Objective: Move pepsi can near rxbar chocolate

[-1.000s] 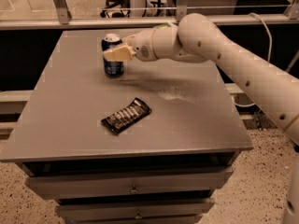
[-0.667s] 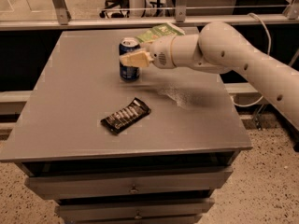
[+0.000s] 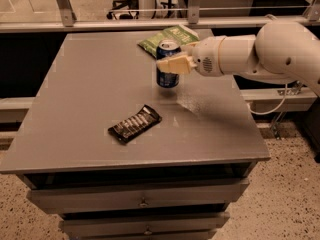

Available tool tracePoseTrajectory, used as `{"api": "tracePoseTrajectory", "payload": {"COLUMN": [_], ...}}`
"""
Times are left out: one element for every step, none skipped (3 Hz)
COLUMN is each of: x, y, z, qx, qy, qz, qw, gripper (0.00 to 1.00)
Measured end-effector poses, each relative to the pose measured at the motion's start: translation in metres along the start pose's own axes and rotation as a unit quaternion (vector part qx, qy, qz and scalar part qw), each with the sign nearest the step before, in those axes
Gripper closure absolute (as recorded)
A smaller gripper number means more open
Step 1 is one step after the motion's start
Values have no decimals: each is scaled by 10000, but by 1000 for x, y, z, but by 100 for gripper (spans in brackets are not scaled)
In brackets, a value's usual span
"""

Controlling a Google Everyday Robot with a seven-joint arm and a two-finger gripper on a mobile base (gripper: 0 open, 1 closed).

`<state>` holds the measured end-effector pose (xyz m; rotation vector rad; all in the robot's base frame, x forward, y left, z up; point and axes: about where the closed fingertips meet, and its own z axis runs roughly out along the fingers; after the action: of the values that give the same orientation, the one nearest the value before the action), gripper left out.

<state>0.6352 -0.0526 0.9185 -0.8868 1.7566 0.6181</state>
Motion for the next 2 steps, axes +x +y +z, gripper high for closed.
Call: {"api": "tracePoseTrajectory", "payload": {"x": [4, 8], "y": [4, 22], "z": [-15, -7], "qx": [0, -312], "qy": [83, 84], "qz": [23, 91], "qw": [10000, 9994], "gripper": [100, 99]}}
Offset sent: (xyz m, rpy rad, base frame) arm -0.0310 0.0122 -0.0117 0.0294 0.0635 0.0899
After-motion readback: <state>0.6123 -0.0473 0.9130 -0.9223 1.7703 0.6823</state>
